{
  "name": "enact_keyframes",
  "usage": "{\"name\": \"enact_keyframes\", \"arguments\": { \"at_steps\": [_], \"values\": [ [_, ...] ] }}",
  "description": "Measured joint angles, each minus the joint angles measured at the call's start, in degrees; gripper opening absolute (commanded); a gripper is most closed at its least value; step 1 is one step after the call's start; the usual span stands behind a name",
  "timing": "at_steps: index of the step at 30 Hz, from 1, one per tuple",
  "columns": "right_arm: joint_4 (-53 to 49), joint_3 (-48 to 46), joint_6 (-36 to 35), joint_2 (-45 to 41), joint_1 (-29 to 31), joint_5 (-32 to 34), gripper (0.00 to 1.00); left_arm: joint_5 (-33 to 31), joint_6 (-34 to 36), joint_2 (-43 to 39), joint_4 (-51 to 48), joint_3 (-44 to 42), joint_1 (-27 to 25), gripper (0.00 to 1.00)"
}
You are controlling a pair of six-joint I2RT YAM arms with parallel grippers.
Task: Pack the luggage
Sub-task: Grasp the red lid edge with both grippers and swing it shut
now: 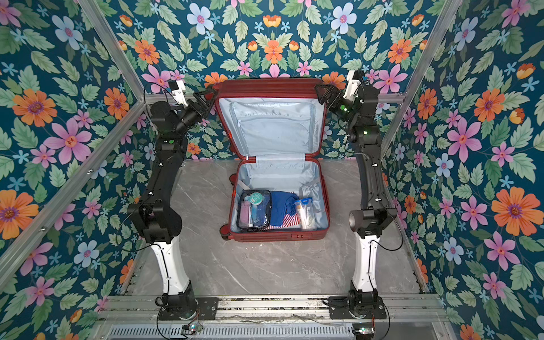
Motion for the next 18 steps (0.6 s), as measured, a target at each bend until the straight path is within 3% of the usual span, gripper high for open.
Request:
{"name": "enact_keyframes", "arguments": {
  "at_steps": [13,18],
  "values": [
    [2.7,-11.5,1.7,-7.1,-0.1,-2.4,0.94,1.4,0.4,-2.8,-0.1,-3.1,-1.6,0.99],
    [3.0,-16.9,1.3,-11.3,0.3,-2.0,0.93,0.2,1.9,-8.2,0.8,-10.7,-2.2,0.99]
  ]
}}
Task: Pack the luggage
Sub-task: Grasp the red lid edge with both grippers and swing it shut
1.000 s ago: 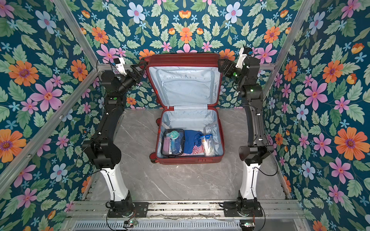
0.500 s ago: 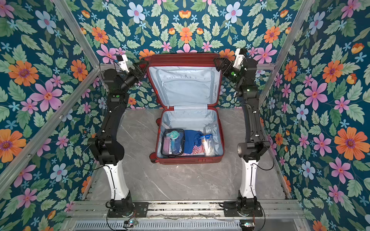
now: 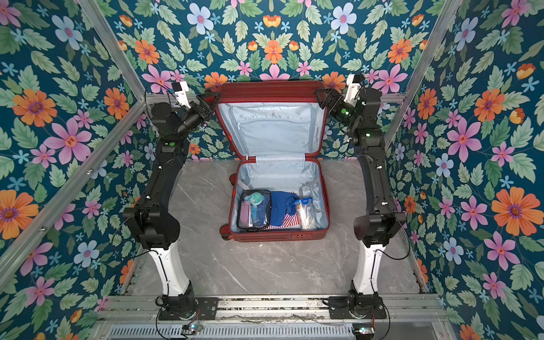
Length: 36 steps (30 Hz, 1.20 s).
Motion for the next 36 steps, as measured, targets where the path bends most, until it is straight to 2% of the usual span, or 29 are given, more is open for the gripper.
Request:
{"name": "enact_keyframes", "arguments": {
  "at_steps": [13,22,28,36],
  "values": [
    [7.8,-34.3,-0.6,-23.8,0.7,1.7,0.93,-2.4,2.9,-21.9,2.1,-29.2,-1.1,0.99],
    [14.1,-60.4,0.3,-42.0,3.2,7.0,0.93,-9.6,6.4,-38.2,-0.7,-49.8,-5.8,0.99],
    [13.4,-73.7,0.1,-51.1,5.9,11.4,0.91,-15.8,7.8,-48.1,-3.1,-61.9,-9.8,0.99],
    [9.2,-90.1,-0.9,-65.0,7.6,9.4,0.91,-20.0,5.4,-63.4,-10.6,-79.2,-12.5,0.99]
  ]
}}
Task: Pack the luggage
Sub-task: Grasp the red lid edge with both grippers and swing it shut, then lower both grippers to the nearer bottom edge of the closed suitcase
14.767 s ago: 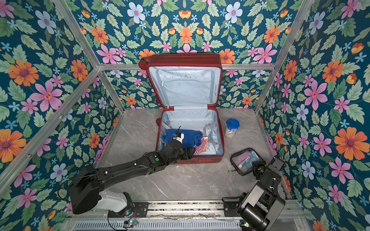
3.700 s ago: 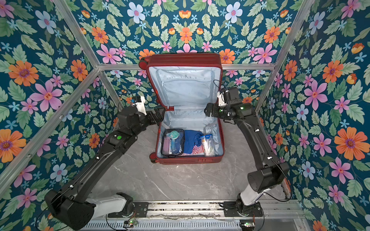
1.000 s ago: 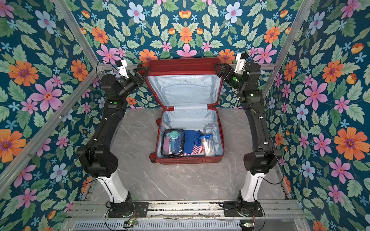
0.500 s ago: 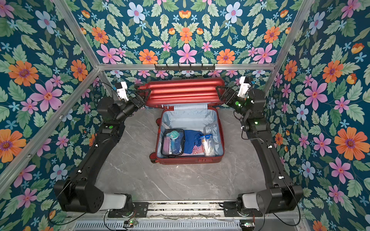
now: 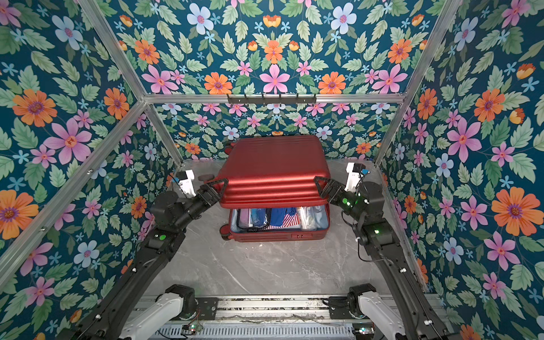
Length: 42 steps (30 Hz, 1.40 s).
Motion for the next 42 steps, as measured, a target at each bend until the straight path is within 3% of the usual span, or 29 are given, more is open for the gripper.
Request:
{"name": "enact_keyframes", "arguments": {
  "at_steps": [7,16,21,25,29,33,36,39,42],
  "values": [
    [-3.7,-10.1,2.2,-4.7,0.2,0.2,0.9,-2.4,-3.0,-5.4,-6.3,-8.7,-3.3,0.99],
    [-2.0,-16.3,3.1,-8.7,0.2,1.1,0.92,-4.0,-3.0,-10.1,-7.8,-12.9,-5.2,0.99],
    [-10.4,-13.4,1.7,-10.6,0.4,1.0,0.97,-4.1,-2.0,-15.1,-17.1,-9.3,-5.4,0.99],
    [-19.8,-9.2,-1.2,-13.1,0.4,3.1,0.97,-8.8,0.9,-18.6,-25.3,-3.9,-5.3,0.99],
    [-29.2,-6.5,-3.1,-14.7,0.4,4.8,0.85,-13.2,3.7,-15.1,-32.6,0.0,-4.7,0.94],
    [-36.2,-5.5,-4.1,-15.1,0.4,5.8,0.83,-17.2,6.7,-9.9,-38.0,5.2,-0.4,0.89],
    [-38.9,-6.6,-4.8,-15.6,0.4,5.4,0.8,-17.6,9.4,-6.6,-40.0,8.7,6.9,0.85],
    [-39.9,-9.5,-4.9,-15.1,0.4,4.1,0.76,-14.3,11.6,-2.9,-39.4,9.0,15.4,0.73],
    [-38.9,-13.5,-4.5,-14.0,0.4,1.8,0.75,-9.1,13.0,3.0,-35.9,6.4,20.0,0.64]
  ]
}}
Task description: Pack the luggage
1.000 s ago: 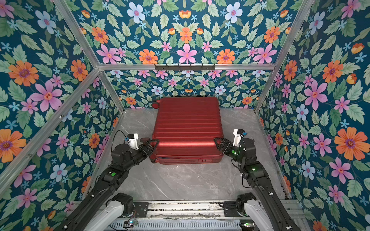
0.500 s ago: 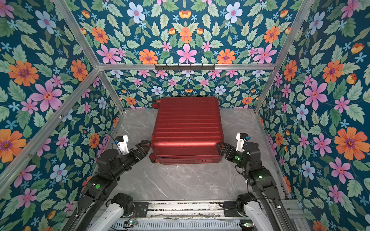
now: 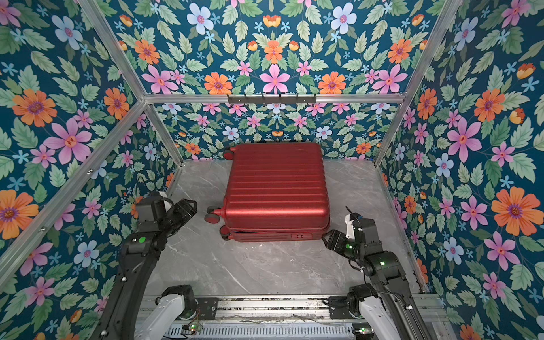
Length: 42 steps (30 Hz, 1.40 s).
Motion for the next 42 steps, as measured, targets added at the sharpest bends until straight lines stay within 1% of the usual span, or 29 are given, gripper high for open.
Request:
{"name": "enact_keyframes", "arguments": {
  "at_steps": [2,5,8,12,15,18,22,26,31,37,42],
  "values": [
    [1.5,-2.8,0.9,1.2,0.0,-1.8,0.75,2.7,1.2,5.6,2.4,-1.6,0.7,0.57],
    [5.0,-6.1,2.1,3.4,0.0,-4.3,0.74,5.6,3.4,14.1,5.9,-1.6,0.9,0.5],
    [9.0,-8.5,3.7,6.0,0.0,-5.9,0.73,7.3,5.0,20.9,9.3,-1.3,-0.1,0.48],
    [14.2,-10.6,5.4,8.7,0.0,-7.2,0.73,8.3,6.8,27.7,12.6,-0.5,-3.5,0.45],
    [17.6,-11.6,6.2,10.8,0.0,-7.6,0.73,9.4,7.8,31.2,14.3,-0.9,-5.2,0.43],
    [21.1,-12.0,7.5,12.8,0.0,-7.5,0.75,9.9,8.7,33.6,15.5,-1.6,-5.6,0.42],
    [25.0,-12.5,9.1,15.5,0.0,-7.0,0.75,11.5,9.9,35.0,16.9,-2.8,-6.4,0.41],
    [26.8,-11.8,10.4,18.9,-0.1,-5.3,0.76,13.7,10.6,34.9,19.1,-4.6,-9.3,0.41],
    [26.8,-9.7,10.5,22.3,-1.4,-4.0,0.77,13.5,11.1,33.2,26.5,-8.6,-11.8,0.4],
    [28.0,-7.1,10.6,25.9,-5.1,-3.0,0.79,14.5,7.8,28.5,34.6,-15.6,-16.1,0.42],
    [31.6,-3.0,8.7,31.4,-7.8,-6.5,0.8,15.3,2.0,25.2,37.6,-20.7,-22.6,0.43]
  ]
}}
